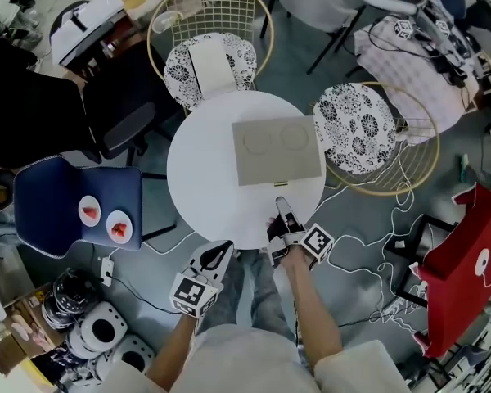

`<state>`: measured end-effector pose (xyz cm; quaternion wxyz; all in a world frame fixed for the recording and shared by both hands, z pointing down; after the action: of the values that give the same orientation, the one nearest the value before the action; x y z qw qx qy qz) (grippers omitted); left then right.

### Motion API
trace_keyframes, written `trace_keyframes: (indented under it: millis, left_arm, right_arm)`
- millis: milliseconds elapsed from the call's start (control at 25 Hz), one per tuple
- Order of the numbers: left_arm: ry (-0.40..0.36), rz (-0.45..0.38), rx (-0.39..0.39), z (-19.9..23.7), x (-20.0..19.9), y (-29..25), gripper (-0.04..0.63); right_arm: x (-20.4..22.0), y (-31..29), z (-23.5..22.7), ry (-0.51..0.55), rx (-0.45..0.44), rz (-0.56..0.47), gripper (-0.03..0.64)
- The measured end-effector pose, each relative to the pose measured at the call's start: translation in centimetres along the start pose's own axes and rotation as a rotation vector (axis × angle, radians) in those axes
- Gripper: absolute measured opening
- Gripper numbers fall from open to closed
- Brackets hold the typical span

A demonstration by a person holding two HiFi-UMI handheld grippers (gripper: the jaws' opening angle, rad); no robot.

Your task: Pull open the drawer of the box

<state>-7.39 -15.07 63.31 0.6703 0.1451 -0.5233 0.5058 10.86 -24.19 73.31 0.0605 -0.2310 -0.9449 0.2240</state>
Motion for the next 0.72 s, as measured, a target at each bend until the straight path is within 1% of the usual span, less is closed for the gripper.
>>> trace_keyframes:
  millis: [80, 160, 320, 480, 720]
  left_arm:
    - [0.006, -0.001, -0.002, 0.2, 0.0, 0.2, 0.012]
    - [0.01, -0.002, -0.002, 0.4, 0.0, 0.3, 0.012]
    - [0.013, 0.002, -0.003, 0.5, 0.0, 0.4, 0.012]
    - [0.015, 0.002, -0.006, 0.8, 0.0, 0.5, 0.012]
    - [0.012, 0.01, -0.019, 1.3, 0.0, 1.0, 0.012]
  right_arm:
    - [-0.6, -0.2, -0.3, -0.122, -0.013, -0.05, 0.141]
    - [-1.1, -0.5, -0.6, -0.177, -0.022, -0.087, 0.163]
    - [-2.0, -1.2, -1.3, -0.174, -0.002, -0.117, 0.164]
    - [-2.4, -1.8, -1.3, -0.173, 0.001, -0.125, 0.164]
    - [-2.8, -2.9, -0.8, -0.182, -0.032, -0.146, 0.161]
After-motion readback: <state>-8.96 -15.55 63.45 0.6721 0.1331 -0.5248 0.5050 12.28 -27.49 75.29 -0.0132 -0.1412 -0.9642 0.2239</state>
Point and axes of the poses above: the fingertips, and each gripper's own axes: y backward along the fingers, z to its left, x out of its underside, the point moved 4 cm from there along y, backward along the fingers, and after that the axes turned 13 degrees about x, right-handed, at the moved point
